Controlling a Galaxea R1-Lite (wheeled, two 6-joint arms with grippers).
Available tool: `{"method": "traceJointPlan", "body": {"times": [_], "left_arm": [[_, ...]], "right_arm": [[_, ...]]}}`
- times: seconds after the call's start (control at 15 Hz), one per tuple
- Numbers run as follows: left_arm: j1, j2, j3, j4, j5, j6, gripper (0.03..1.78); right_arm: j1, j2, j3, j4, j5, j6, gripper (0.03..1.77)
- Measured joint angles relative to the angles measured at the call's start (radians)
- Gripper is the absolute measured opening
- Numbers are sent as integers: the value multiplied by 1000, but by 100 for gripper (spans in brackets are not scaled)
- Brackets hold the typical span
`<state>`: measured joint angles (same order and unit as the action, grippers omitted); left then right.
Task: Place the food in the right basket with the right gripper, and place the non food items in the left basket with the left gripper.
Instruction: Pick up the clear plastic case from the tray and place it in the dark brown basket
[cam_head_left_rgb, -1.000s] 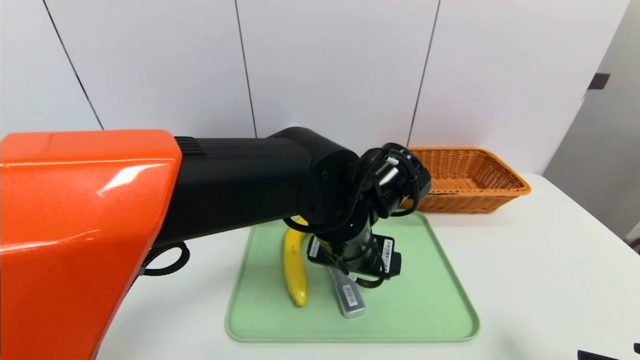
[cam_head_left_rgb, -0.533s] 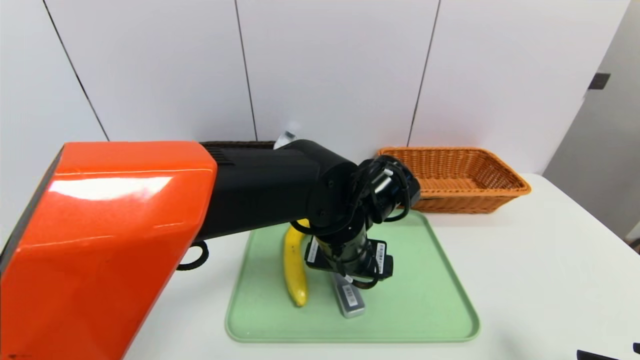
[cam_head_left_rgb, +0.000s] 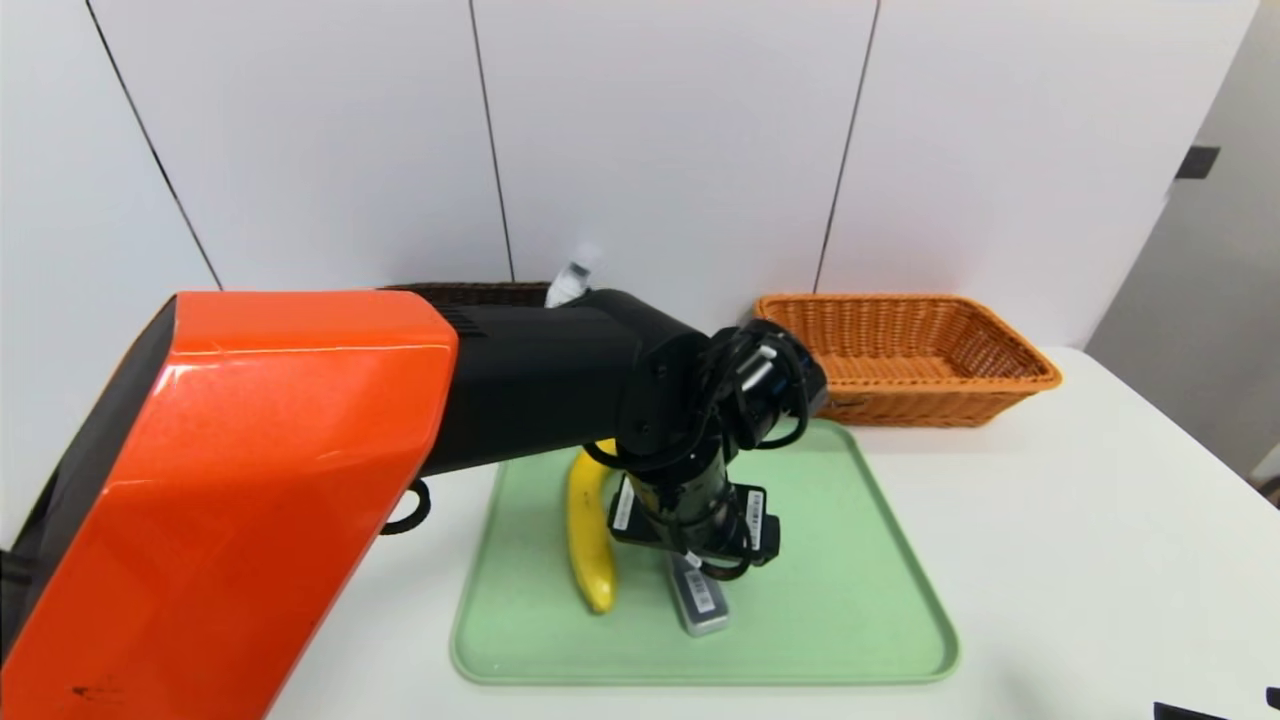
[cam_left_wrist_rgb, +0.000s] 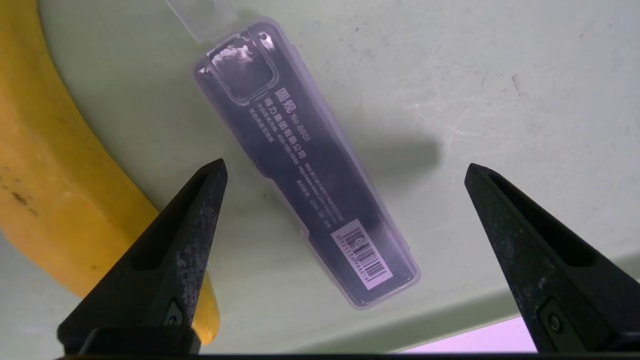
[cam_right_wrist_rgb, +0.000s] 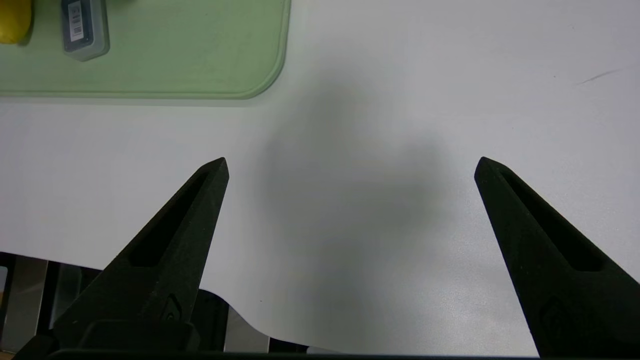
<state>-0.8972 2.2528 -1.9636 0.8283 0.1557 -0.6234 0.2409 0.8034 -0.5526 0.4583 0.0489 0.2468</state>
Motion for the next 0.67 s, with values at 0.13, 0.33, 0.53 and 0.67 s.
{"method": "traceJointPlan", "body": {"times": [0.13, 0.33, 0.53, 0.67], "left_arm": [[2, 8, 0, -1, 0, -1, 169], [0, 18, 0, -4, 2, -1, 169], [0, 25, -1, -4, 3, 0, 169], [0, 27, 0, -2, 4, 2, 146]], "right_arm": [[1, 0, 0, 0, 0, 0, 170], [0, 0, 0, -1, 0, 0, 170], [1, -1, 0, -1, 0, 0, 170], [1, -1, 0, -1, 0, 0, 170]]}}
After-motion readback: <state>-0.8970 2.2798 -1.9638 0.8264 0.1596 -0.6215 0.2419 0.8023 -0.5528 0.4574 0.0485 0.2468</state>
